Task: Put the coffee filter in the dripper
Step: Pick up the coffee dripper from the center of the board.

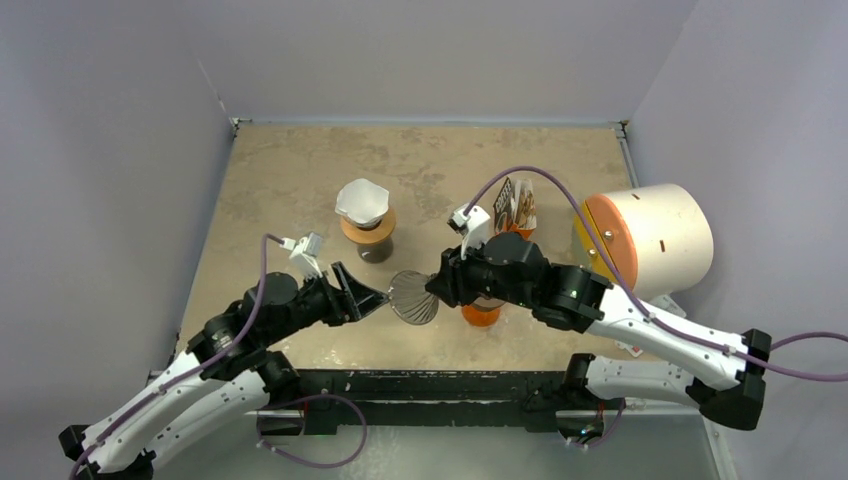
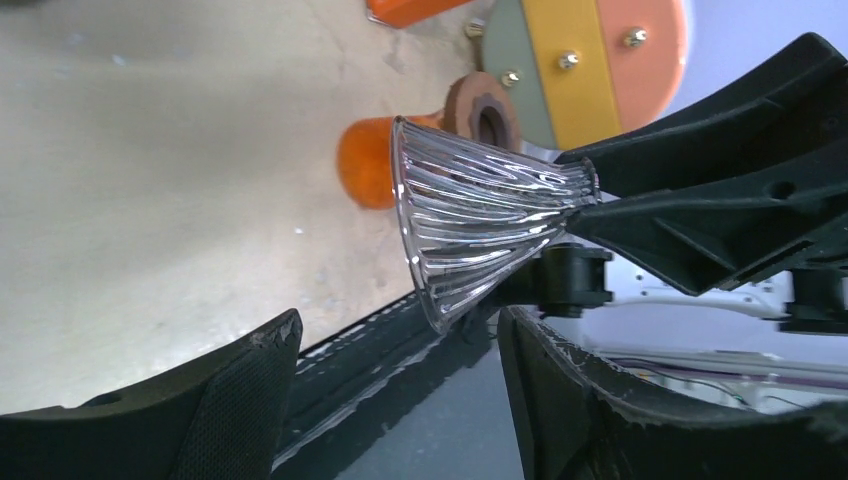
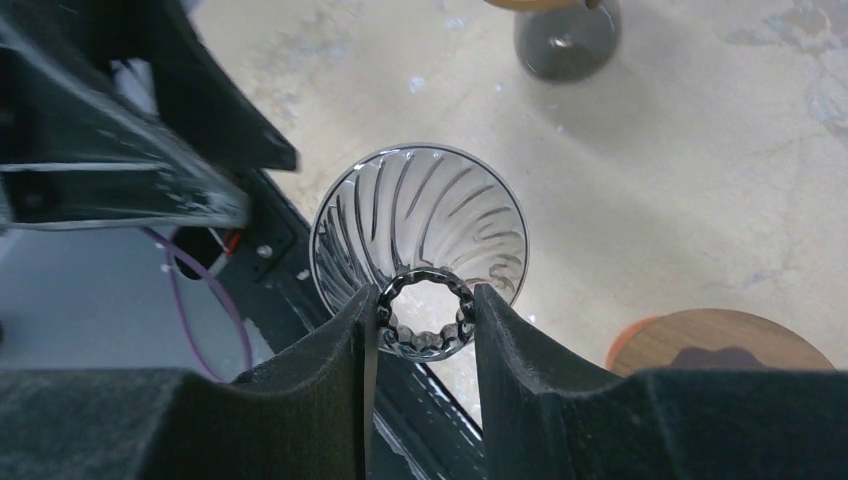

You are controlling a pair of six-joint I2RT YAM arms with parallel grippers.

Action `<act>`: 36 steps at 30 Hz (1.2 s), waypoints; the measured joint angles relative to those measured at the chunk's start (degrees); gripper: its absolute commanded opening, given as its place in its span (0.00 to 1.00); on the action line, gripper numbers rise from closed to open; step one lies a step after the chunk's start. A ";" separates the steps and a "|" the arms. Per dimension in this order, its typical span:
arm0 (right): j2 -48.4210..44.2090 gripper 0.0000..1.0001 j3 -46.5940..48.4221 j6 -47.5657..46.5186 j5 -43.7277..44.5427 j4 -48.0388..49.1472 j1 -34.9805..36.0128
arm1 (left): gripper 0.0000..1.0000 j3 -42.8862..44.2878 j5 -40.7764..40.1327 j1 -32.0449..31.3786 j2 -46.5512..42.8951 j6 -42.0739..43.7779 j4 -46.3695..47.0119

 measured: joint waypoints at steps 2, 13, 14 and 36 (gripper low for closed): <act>-2.19 0.01 -1.18 0.68 -0.57 2.10 0.00 | 0.69 -2.60 1.49 0.00 -0.42 -2.78 4.02; -7.06 0.00 -4.17 3.80 -2.62 9.38 0.00 | 0.54 -9.55 6.45 0.00 1.53 -13.73 25.05; -7.06 0.00 -4.28 3.93 -2.78 9.62 0.00 | 0.50 -10.54 6.73 0.00 1.60 -14.80 26.95; -9.60 0.34 -7.61 9.31 -2.54 13.20 0.00 | 0.00 -15.15 8.72 0.07 0.90 -23.74 43.63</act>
